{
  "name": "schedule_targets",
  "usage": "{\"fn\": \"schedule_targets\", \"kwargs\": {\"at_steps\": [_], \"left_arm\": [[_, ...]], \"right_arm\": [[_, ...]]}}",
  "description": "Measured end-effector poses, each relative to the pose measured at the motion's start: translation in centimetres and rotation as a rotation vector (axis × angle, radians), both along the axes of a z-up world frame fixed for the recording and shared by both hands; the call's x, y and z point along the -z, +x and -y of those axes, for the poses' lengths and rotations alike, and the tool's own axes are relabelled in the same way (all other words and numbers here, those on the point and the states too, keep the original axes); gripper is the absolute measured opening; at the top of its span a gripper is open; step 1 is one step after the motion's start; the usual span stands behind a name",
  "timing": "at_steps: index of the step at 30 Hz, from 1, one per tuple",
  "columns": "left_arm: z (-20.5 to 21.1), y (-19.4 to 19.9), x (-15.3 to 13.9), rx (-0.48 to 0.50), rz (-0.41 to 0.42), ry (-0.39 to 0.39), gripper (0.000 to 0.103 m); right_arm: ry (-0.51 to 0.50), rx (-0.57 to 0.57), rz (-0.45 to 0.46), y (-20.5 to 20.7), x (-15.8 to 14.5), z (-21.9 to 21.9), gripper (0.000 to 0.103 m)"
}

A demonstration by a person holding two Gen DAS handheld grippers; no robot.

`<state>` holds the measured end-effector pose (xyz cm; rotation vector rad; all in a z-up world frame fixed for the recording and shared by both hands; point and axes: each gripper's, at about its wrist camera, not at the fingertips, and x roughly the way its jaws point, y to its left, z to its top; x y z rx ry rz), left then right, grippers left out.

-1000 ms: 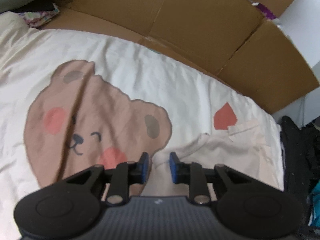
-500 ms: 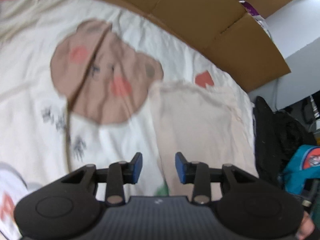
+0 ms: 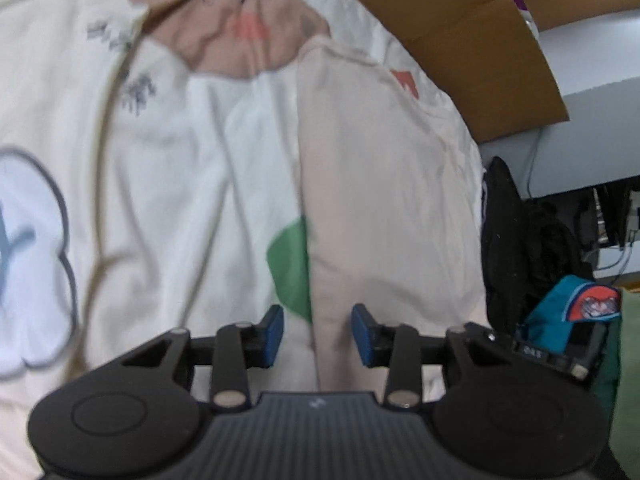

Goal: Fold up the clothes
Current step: 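Close the left tool on the shirt's folded edge while the right tool closes beside it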

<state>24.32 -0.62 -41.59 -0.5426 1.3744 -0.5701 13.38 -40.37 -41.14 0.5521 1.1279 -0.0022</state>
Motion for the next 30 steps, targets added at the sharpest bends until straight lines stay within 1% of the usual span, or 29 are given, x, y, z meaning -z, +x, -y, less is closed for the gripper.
{"fn": "schedule_targets", "kwargs": {"at_steps": [2,6,9,13,15,16,17,18,19,22,23,27,30], "left_arm": [[0.1,-0.5,0.3,0.008,-0.009,-0.019,0.039],[0.6,-1.1,1.1,0.024,-0.041,-0.048,0.039],[0.9,-1.6,1.9,0.030,-0.066,-0.059,0.037],[1.0,-1.9,2.7,0.050,-0.088,-0.109,0.036],[1.0,-2.1,3.2,0.052,-0.102,-0.125,0.031],[1.0,-2.1,3.4,0.046,-0.110,-0.130,0.025],[1.0,-2.1,3.6,0.038,-0.118,-0.136,0.023],[0.9,-2.1,3.8,0.029,-0.127,-0.141,0.019],[0.8,-2.0,3.8,0.020,-0.135,-0.145,0.012],[0.2,-1.8,3.5,-0.016,-0.184,-0.171,0.008],[0.1,-1.8,3.2,-0.017,-0.184,-0.173,0.008],[-0.4,-1.4,1.2,0.004,-0.156,-0.162,0.007],[-0.8,-1.0,0.1,0.017,-0.140,-0.140,0.007]], "right_arm": [[0.025,0.026,-0.004,0.1,0.3,0.3,0.015],[0.040,0.049,0.010,0.0,0.4,0.8,0.017],[0.056,0.052,0.004,0.0,0.6,0.8,0.016],[0.071,0.049,-0.008,-0.3,0.6,0.9,0.015],[0.073,0.046,-0.006,-0.5,0.4,1.0,0.013],[0.075,0.045,-0.006,-0.5,0.3,1.0,0.012],[0.076,0.043,-0.006,-0.4,0.2,0.9,0.010],[0.077,0.041,-0.006,-0.4,0.1,0.9,0.009],[0.078,0.039,-0.005,-0.4,0.1,0.9,0.008],[0.085,0.034,0.003,-0.5,-0.5,0.7,0.006],[0.088,0.032,0.008,-0.6,-0.7,0.6,0.006],[0.111,0.029,0.022,-1.0,-1.6,0.1,0.005],[0.136,0.032,0.021,-1.3,-2.1,-0.3,0.005]]}}
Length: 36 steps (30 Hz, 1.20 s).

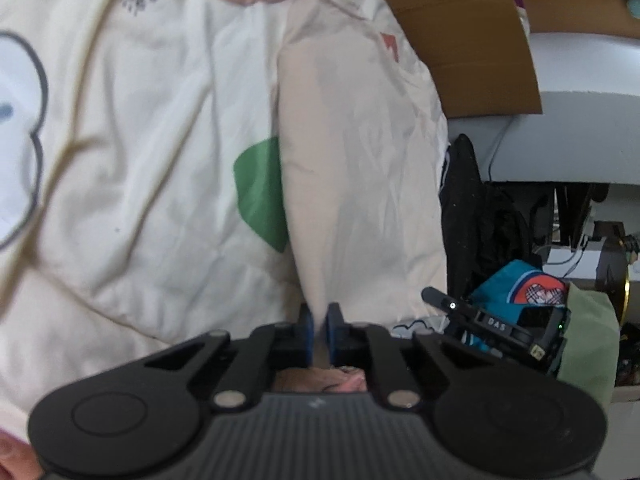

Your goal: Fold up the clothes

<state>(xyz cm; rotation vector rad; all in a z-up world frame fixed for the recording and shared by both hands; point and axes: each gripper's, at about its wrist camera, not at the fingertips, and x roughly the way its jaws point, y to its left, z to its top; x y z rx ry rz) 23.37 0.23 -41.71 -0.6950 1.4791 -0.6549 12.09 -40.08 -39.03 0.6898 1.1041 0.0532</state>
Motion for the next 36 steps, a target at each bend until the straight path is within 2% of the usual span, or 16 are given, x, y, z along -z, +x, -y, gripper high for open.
{"fn": "schedule_targets", "kwargs": {"at_steps": [6,12,17,19,20,21,22,23,25,28,36], "left_arm": [[-1.9,0.7,-2.2,0.016,0.032,0.044,0.006],[-3.5,1.5,-3.8,0.098,0.065,0.133,0.003],[-4.1,1.2,-2.9,0.109,0.066,0.194,0.000],[-4.4,1.1,-2.1,0.096,0.056,0.212,0.000],[-4.7,1.1,-1.7,0.082,0.051,0.214,0.002],[-5.1,1.1,-1.6,0.062,0.047,0.209,0.008],[-5.2,1.2,-1.6,0.048,0.051,0.204,0.017],[-5.3,1.3,-1.6,0.035,0.059,0.200,0.020],[-5.2,1.7,-1.7,0.032,0.074,0.193,0.030],[-4.6,2.1,-1.5,0.038,0.090,0.169,0.037],[-3.0,2.8,0.5,0.053,0.071,0.143,0.039]], "right_arm": [[0.073,-0.003,-0.013,-0.9,-0.5,-1.1,0.005],[0.114,-0.021,-0.025,-1.7,-0.5,-2.8,0.005],[0.098,-0.035,-0.045,-1.9,0.2,-3.0,0.006],[0.090,-0.042,-0.063,-1.9,0.5,-3.1,0.011],[0.091,-0.044,-0.067,-2.0,0.6,-3.1,0.017],[0.092,-0.047,-0.070,-2.0,0.7,-3.1,0.023],[0.096,-0.045,-0.063,-2.1,0.6,-3.0,0.038],[0.099,-0.043,-0.055,-2.2,0.5,-2.9,0.047],[0.110,-0.035,-0.035,-2.2,0.3,-2.6,0.048],[0.123,-0.017,-0.006,-1.6,0.1,-1.9,0.053],[0.169,0.031,0.013,0.4,2.0,-0.6,0.054]]}}
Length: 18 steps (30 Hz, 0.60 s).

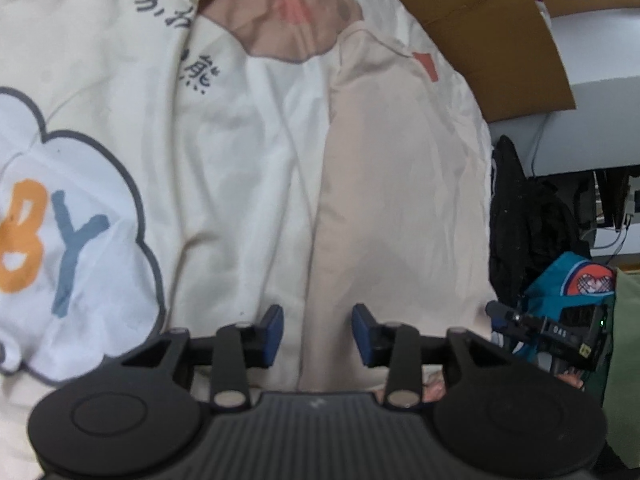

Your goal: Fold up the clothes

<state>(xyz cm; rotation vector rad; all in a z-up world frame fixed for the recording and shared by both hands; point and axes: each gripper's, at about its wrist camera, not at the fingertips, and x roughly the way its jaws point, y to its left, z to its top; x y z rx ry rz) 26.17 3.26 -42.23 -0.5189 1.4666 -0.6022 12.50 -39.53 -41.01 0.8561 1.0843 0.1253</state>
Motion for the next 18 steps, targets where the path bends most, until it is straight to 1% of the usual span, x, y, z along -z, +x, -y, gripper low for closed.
{"fn": "schedule_targets", "kwargs": {"at_steps": [5,8,9,10,11,12,14,15,16,18], "left_arm": [[-0.4,0.1,1.3,-0.037,-0.011,-0.066,0.039],[-0.8,0.2,2.0,-0.095,-0.024,-0.135,0.039],[-0.8,0.1,2.3,-0.112,-0.031,-0.154,0.037],[-0.7,0.1,2.5,-0.114,-0.039,-0.164,0.034],[-0.5,0.1,2.7,-0.110,-0.046,-0.172,0.032],[-0.2,0.1,3.0,-0.106,-0.053,-0.180,0.029],[0.1,0.0,3.0,-0.090,-0.058,-0.178,0.023],[0.3,0.0,2.8,-0.082,-0.057,-0.170,0.016],[0.3,0.0,2.7,-0.081,-0.058,-0.168,0.009],[0.2,-0.2,2.3,-0.085,-0.061,-0.172,0.007]], "right_arm": [[0.069,0.005,-0.004,0.8,1.6,0.1,0.055],[0.108,-0.013,-0.012,1.3,2.2,-0.2,0.053],[0.118,-0.020,-0.016,1.4,2.4,-0.4,0.053],[0.123,-0.033,-0.023,1.5,2.6,-0.7,0.046],[0.123,-0.046,-0.028,1.6,2.7,-0.9,0.037],[0.122,-0.060,-0.034,1.7,2.8,-1.2,0.032],[0.122,-0.070,-0.037,1.7,2.7,-1.5,0.015],[0.122,-0.071,-0.037,1.6,2.6,-1.5,0.011],[0.123,-0.072,-0.037,1.6,2.5,-1.5,0.008],[0.125,-0.080,-0.030,1.5,1.9,-1.4,0.006]]}}
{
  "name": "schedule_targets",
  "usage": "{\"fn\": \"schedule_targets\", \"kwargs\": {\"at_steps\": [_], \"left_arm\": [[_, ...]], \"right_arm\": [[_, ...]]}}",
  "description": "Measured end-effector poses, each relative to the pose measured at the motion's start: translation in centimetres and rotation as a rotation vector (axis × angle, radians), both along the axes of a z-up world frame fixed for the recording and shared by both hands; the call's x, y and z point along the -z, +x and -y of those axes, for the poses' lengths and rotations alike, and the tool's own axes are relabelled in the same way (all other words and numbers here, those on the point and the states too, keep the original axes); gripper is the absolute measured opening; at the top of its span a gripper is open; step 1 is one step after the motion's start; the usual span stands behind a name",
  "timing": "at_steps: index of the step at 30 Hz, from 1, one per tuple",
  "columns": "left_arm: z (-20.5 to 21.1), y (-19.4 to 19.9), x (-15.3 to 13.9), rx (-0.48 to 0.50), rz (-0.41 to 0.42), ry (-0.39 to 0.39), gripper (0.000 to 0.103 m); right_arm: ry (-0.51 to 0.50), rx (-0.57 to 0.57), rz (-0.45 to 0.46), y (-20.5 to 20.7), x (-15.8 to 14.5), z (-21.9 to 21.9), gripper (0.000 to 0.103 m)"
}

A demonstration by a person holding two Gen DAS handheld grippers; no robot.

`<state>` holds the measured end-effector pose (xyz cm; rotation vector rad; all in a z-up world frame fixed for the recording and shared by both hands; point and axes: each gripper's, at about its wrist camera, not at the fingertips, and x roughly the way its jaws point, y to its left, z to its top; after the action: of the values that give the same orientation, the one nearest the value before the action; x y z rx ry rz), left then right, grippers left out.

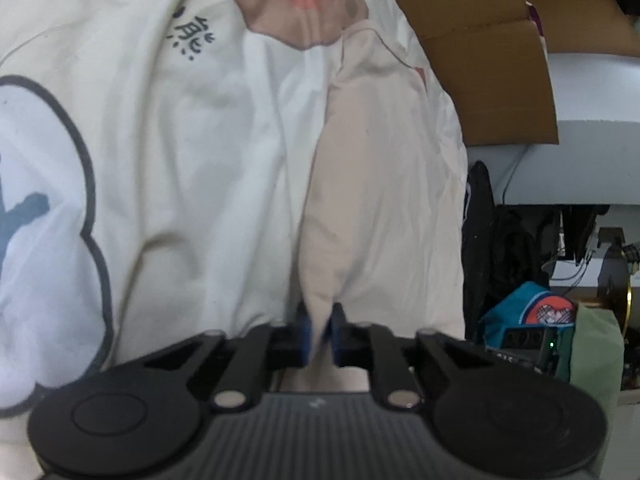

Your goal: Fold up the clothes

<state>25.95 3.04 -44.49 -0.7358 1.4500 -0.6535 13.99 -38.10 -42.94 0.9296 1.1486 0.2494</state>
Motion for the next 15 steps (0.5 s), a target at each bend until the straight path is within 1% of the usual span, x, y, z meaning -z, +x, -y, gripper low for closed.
{"fn": "schedule_targets", "kwargs": {"at_steps": [3,7,11,15], "left_arm": [[-0.1,-0.5,-1.4,0.003,-0.002,-0.015,0.004],[0.1,-1.2,-2.6,0.023,-0.025,-0.003,0.004],[0.5,-2.3,-2.9,0.056,-0.056,0.018,0.004],[0.8,-3.4,-2.1,0.107,-0.081,0.068,0.004]], "right_arm": [[0.003,-0.014,0.011,-0.1,-1.1,0.0,0.005],[0.011,-0.030,0.012,-0.5,-2.5,0.1,0.005],[0.006,-0.045,-0.010,-1.4,-3.1,0.3,0.005],[-0.006,-0.057,-0.061,-2.8,-2.4,0.7,0.005]]}}
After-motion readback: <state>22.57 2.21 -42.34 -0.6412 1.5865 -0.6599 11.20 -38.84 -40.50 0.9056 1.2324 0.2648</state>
